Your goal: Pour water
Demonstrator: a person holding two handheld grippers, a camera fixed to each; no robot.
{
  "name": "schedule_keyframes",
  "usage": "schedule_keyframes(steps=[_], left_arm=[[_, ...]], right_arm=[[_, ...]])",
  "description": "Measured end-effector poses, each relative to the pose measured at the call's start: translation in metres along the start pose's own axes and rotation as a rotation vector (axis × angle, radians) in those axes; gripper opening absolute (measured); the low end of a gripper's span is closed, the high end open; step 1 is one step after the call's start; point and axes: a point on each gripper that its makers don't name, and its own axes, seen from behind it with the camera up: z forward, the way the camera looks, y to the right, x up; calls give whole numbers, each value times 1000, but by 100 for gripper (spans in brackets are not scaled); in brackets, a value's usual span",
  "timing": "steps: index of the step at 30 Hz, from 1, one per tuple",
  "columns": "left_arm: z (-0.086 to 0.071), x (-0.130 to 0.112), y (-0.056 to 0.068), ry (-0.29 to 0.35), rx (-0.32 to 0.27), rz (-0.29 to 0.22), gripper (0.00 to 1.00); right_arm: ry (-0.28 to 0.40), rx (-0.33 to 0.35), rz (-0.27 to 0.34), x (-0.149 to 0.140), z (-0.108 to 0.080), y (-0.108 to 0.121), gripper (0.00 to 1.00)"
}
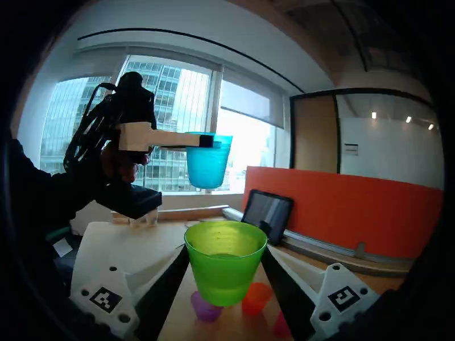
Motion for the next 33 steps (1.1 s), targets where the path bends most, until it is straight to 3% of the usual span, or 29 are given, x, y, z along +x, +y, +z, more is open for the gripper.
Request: schedule_keyframes(steps=[9,33], left_arm=[[-11,-51,0,-75,3,25,89],[-31,-165,-10,-252,37,-19,89]], right_arm=[[-57,-13,9,-12,-12,12,90],[-186,-94,37,-51,-52,52,90]])
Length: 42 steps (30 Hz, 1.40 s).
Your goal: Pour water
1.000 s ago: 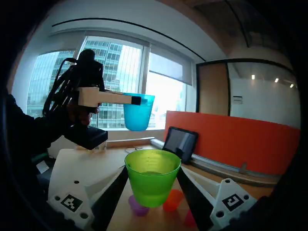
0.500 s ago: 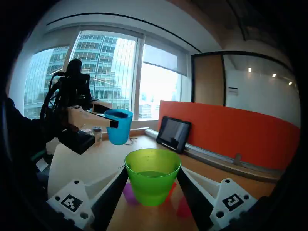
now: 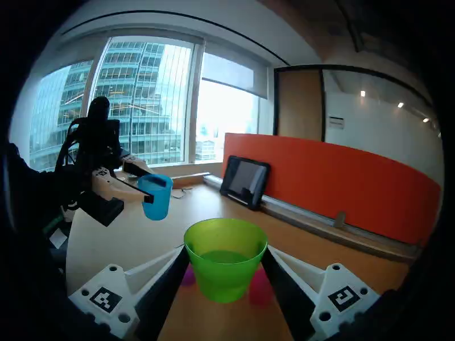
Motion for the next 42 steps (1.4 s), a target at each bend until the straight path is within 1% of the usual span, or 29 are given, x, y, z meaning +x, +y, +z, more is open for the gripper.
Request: schedule_keyframes(steps=[5,9,18,26,30,36,42], left_arm=[[2,-14,0,-29,-3,-5,89],[4,-28,1,-61,-4,1,89],[8,-66,8,-144,-19,0,89],[9,-99,11,-218,-26,5,89],[11,-114,13,-251,-35,-5,89],[14,-139,11,-304,-33,-7,89],[17,-156,10,-332,-33,-21,89]], right_arm=[[-19,-2,8,-8,-3,4,90],[-46,-6,14,-18,-4,7,90],[-117,-4,28,-45,-4,11,90],[-175,-4,27,-68,-4,14,90],[-197,-4,29,-78,-4,15,90],[-222,-2,29,-89,-4,16,90],[-237,-2,30,-96,-4,16,90]])
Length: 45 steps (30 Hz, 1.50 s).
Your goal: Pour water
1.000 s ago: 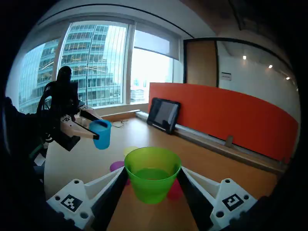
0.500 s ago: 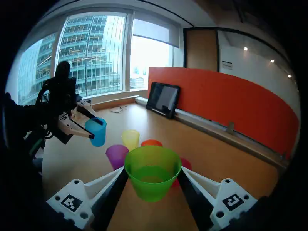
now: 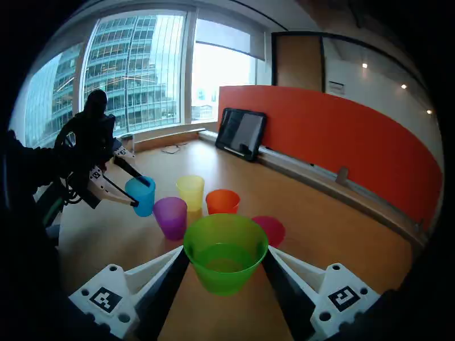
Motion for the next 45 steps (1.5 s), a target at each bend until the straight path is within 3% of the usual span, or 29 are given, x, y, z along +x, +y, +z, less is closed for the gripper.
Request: schedule_keyframes(steps=[12,29,33,45], left_arm=[[10,-18,0,-19,-12,-36,89],[11,-39,-3,-53,-10,-48,89],[9,-42,-4,-59,-5,-53,96],[-6,-47,-2,-60,8,-64,96]], right_arm=[[-13,0,5,-5,4,1,90],[-42,-3,-6,-17,9,-3,90],[-53,-6,-4,-23,12,-3,90],[-104,-5,3,-51,30,-7,90]])
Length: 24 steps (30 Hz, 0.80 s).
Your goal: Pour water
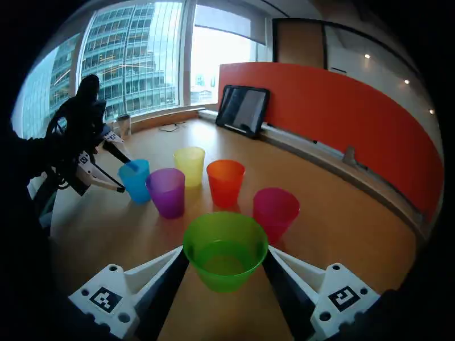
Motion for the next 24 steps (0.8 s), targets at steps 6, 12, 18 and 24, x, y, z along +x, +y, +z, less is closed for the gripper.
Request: schedule_keyframes(steps=[6,12,18,24], left_arm=[[-8,-5,6,-2,-3,4,96],[-14,-8,9,0,-4,8,96],[-15,-10,10,-2,-3,1,96],[-16,-11,8,-2,0,-2,96]], right_arm=[[-32,5,5,-13,9,-3,90],[-52,4,7,-21,14,-4,90],[-63,2,11,-26,14,-5,90],[-66,0,12,-28,13,-5,90]])
